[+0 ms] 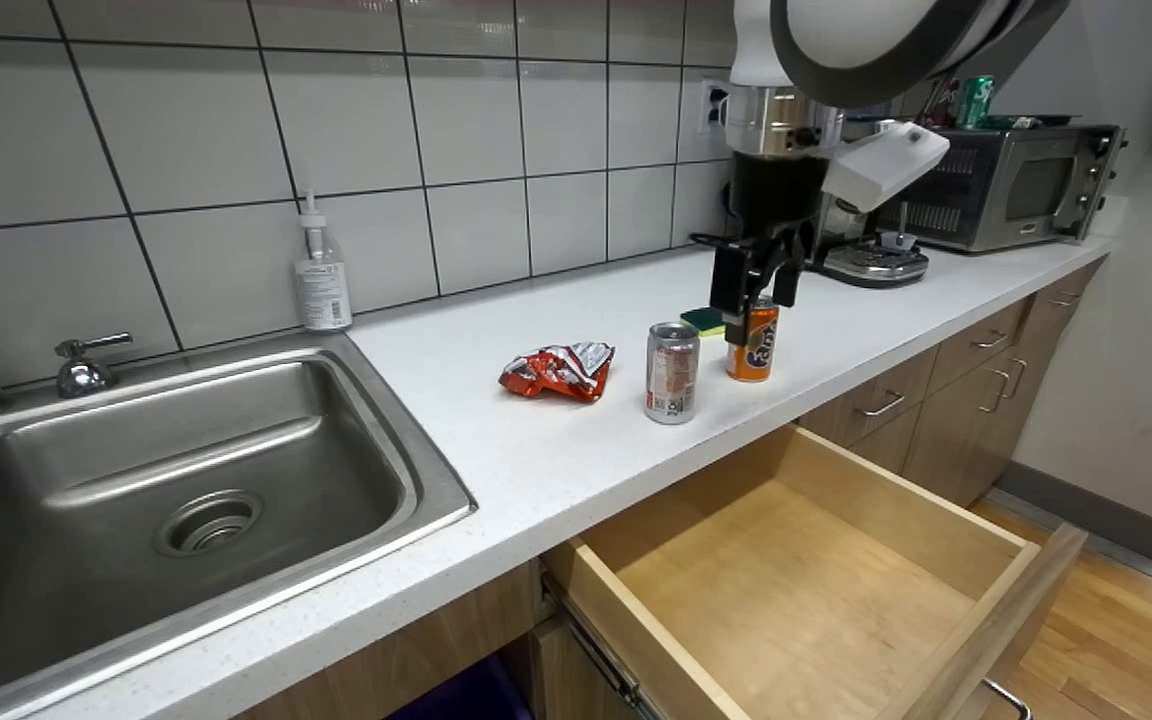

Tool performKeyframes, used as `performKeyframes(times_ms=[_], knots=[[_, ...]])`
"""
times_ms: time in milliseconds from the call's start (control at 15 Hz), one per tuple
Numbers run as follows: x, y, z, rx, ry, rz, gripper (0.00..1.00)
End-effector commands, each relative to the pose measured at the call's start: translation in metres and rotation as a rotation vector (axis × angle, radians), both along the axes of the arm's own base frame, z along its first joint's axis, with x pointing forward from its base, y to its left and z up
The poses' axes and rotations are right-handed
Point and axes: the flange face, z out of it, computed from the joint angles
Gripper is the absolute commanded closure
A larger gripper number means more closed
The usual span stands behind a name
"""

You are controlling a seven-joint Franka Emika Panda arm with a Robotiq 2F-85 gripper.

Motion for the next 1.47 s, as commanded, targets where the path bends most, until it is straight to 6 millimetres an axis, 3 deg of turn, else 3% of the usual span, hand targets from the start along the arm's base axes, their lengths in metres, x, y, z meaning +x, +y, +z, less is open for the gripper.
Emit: performKeyframes(times_ms=[0,733,867,1400], knots=[[0.009,0.010,0.012,0.038,0.034,0.073,0.00],[0.026,0.013,0.020,0.052,0.080,0.095,0.00],[0.019,0.013,0.014,0.052,0.063,0.079,0.00],[0.022,0.012,0.017,0.052,0.062,0.078,0.00]])
